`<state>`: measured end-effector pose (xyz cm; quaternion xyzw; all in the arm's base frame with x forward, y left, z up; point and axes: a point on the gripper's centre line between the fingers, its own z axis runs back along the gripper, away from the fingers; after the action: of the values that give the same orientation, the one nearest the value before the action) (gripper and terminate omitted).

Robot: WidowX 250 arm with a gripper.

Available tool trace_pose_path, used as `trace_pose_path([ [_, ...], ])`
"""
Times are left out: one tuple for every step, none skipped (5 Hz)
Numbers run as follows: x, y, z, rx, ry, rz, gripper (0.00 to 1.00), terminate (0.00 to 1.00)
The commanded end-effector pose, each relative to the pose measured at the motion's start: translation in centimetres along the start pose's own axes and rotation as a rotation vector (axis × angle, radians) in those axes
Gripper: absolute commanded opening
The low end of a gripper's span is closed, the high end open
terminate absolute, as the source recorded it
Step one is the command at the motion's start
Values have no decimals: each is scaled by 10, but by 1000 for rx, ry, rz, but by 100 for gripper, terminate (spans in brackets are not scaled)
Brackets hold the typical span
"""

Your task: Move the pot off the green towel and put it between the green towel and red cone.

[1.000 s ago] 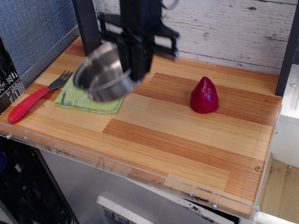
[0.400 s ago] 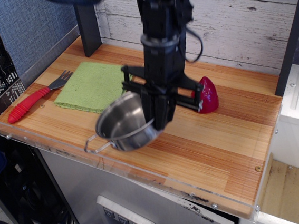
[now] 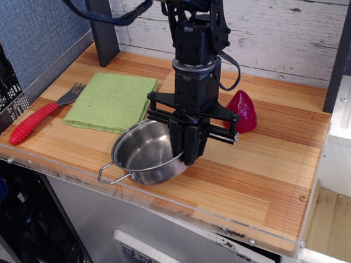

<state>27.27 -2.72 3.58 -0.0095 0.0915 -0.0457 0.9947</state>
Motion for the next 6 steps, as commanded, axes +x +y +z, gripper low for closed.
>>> trace_pose_path([
  [8, -7, 16, 2, -67, -54, 100, 0],
  [9, -5, 34, 3, -122, -75, 100, 0],
  [6, 4, 71, -9, -210, -72, 100, 0],
  [-9, 19, 120, -22, -317, -19, 100, 0],
  [-31, 35, 167, -26, -384, 96, 100, 0],
  [-41, 35, 207, 8, -382, 142, 100, 0],
])
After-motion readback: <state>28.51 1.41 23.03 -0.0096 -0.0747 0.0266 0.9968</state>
